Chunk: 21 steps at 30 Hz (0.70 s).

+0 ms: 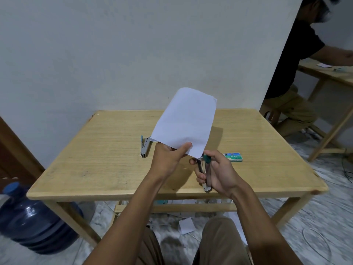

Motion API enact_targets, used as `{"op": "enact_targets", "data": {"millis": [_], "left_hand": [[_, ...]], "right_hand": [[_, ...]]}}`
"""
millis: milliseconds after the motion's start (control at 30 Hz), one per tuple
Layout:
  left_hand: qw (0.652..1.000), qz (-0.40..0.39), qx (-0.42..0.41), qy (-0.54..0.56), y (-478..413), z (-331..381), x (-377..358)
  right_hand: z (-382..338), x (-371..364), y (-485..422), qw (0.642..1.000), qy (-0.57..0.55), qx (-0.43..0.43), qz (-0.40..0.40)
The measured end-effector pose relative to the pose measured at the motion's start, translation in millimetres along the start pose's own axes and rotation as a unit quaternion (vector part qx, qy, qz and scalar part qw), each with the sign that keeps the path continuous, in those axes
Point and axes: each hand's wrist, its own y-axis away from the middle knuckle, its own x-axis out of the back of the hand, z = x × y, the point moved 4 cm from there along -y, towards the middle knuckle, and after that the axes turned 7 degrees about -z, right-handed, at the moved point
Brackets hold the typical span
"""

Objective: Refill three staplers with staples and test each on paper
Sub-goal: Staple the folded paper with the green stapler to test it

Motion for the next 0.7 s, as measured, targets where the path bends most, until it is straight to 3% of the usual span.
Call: {"op": "enact_targets", "data": {"millis": [700], "left_hand": [[0.999,-0.014,-0.02,-0.036,2.6,1.1,-3.5]], "right_hand": [[4.2,-0.9,-1.7,0.999,0.04,-0.013,0.025]]}}
